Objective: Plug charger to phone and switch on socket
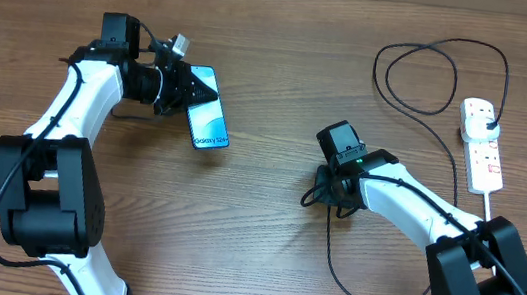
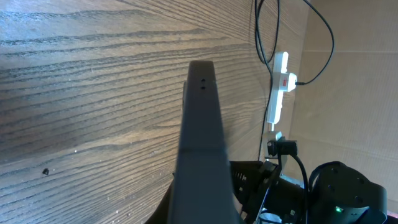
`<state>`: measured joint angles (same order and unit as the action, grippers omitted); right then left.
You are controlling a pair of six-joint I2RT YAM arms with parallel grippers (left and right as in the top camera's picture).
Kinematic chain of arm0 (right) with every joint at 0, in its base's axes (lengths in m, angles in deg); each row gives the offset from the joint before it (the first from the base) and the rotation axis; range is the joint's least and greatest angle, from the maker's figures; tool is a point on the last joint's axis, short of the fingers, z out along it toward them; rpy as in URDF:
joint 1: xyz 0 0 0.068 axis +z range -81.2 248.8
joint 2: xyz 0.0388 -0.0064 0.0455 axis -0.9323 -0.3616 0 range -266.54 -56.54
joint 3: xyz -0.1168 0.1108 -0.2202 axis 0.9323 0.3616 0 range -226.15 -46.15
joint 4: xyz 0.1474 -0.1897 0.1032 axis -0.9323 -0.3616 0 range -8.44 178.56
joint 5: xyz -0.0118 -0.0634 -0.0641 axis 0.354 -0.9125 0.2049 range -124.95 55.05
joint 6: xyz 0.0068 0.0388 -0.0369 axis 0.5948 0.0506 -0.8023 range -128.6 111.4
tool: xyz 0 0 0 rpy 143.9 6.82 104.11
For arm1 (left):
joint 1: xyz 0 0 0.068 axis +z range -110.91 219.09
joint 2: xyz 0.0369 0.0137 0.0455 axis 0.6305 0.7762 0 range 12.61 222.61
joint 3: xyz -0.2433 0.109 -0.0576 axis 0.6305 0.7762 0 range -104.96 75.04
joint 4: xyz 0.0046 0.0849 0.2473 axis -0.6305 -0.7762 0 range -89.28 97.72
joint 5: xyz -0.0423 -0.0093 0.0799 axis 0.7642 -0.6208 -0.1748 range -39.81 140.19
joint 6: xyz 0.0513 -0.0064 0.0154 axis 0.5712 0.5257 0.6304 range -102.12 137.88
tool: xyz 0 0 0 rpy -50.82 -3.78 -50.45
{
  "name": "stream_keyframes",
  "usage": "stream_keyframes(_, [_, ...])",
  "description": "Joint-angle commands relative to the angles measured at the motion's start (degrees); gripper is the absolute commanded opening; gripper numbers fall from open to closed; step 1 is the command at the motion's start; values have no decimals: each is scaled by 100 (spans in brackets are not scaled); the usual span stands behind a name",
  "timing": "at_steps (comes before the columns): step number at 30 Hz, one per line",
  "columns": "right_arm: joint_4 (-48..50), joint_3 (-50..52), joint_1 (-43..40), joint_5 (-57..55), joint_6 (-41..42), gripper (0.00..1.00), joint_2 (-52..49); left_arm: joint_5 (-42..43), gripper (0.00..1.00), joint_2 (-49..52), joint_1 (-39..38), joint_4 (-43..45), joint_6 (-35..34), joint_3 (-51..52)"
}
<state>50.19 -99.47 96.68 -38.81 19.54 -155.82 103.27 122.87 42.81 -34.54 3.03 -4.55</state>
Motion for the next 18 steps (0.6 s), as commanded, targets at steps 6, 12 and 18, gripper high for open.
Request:
stream_keyframes(6, [-289, 199, 39, 13, -72, 18, -391, 138, 4, -87, -37, 4, 72, -118])
stream_keyframes(12, [-437, 199, 39, 13, -72, 12, -391, 188, 4, -87, -37, -17, 72, -118])
stream_keyframes(18, [-396, 197, 39, 61, -109, 4, -391, 254, 4, -87, -35, -35, 70, -118])
